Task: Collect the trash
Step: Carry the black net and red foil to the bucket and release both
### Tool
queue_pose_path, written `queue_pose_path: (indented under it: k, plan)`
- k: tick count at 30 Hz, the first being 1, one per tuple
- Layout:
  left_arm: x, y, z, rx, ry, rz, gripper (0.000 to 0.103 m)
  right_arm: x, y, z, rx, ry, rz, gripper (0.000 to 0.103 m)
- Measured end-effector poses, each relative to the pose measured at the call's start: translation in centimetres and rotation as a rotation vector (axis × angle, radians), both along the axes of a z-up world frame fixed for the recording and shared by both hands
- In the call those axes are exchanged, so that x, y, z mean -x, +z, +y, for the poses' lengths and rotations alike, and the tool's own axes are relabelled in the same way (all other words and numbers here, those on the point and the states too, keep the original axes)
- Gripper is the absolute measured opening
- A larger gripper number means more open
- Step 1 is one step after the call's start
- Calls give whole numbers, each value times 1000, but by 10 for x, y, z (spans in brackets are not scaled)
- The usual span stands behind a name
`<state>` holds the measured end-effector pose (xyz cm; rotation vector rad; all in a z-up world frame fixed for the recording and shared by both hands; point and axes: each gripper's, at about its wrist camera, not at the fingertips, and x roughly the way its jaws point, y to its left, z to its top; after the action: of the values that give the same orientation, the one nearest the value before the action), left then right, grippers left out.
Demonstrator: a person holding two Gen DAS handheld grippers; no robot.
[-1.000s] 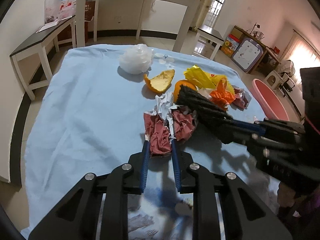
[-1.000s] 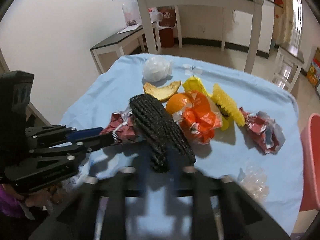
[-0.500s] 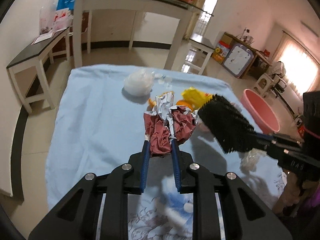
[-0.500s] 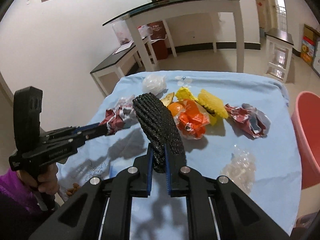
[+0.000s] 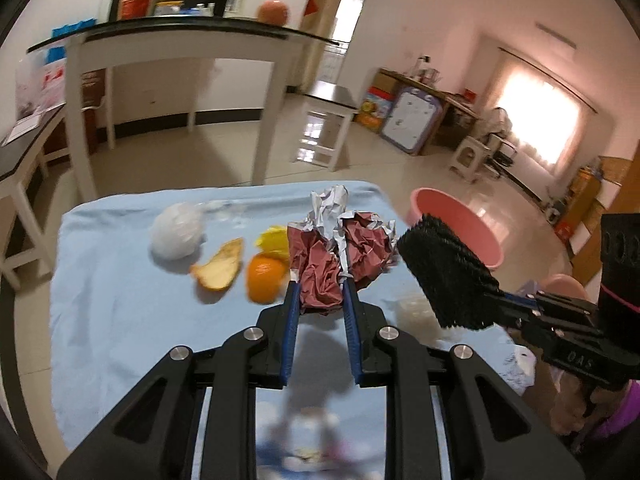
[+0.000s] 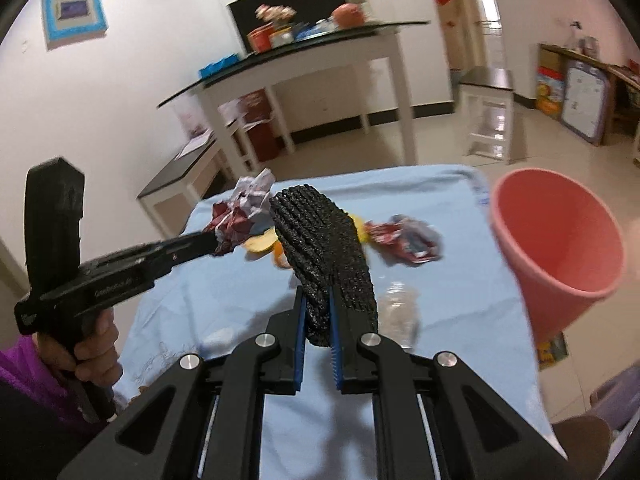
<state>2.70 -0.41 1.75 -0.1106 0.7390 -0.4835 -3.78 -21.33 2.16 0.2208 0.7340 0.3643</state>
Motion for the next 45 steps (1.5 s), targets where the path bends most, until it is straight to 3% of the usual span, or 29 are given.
queue_pose_path:
  k: [7, 13, 26, 35, 45]
  plan:
    - [2, 12, -34, 13, -46, -26, 21, 11, 22, -57, -5, -174, -52, 10]
    - [-2, 15, -69, 34, -29, 17, 21, 0, 20, -122, -57, -273, -50, 10]
    - [-23, 1, -162, -29, 63, 107, 21, -54, -23, -246, -106, -296, -21, 10]
    - [-35, -8, -229, -53, -16, 104, 21, -86, -38, -277, -107, -290, 7, 10]
    - [-66, -25, -277, -89, -75, 105, 21, -106, -68, -272, -125, -336, 103, 11]
